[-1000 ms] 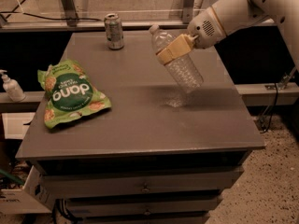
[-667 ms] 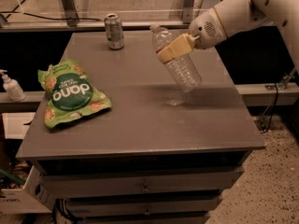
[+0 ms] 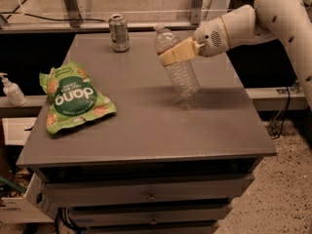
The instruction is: Place water bottle upright
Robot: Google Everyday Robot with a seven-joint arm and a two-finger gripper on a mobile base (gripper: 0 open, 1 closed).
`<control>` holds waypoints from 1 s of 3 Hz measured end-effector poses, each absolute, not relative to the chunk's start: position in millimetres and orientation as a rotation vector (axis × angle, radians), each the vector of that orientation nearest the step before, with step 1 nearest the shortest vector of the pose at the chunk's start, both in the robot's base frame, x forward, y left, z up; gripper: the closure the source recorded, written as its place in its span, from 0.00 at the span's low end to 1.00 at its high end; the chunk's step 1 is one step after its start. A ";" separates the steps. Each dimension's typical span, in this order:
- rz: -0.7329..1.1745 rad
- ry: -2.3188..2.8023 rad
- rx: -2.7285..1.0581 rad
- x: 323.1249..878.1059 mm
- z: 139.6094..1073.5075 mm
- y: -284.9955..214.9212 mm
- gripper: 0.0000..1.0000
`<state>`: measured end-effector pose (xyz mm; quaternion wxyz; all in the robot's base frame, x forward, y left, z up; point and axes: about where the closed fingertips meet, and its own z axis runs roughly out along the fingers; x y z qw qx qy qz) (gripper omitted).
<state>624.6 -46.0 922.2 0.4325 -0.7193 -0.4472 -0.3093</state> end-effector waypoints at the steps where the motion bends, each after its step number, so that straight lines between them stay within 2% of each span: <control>1: -0.780 -1.131 -1.760 625.9 924.7 -44.2 1.00; 3: -0.906 -1.166 -1.525 629.1 957.0 -49.6 1.00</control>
Offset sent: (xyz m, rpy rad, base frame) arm 0.0054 -0.0146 0.0443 0.2288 -0.1552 0.1101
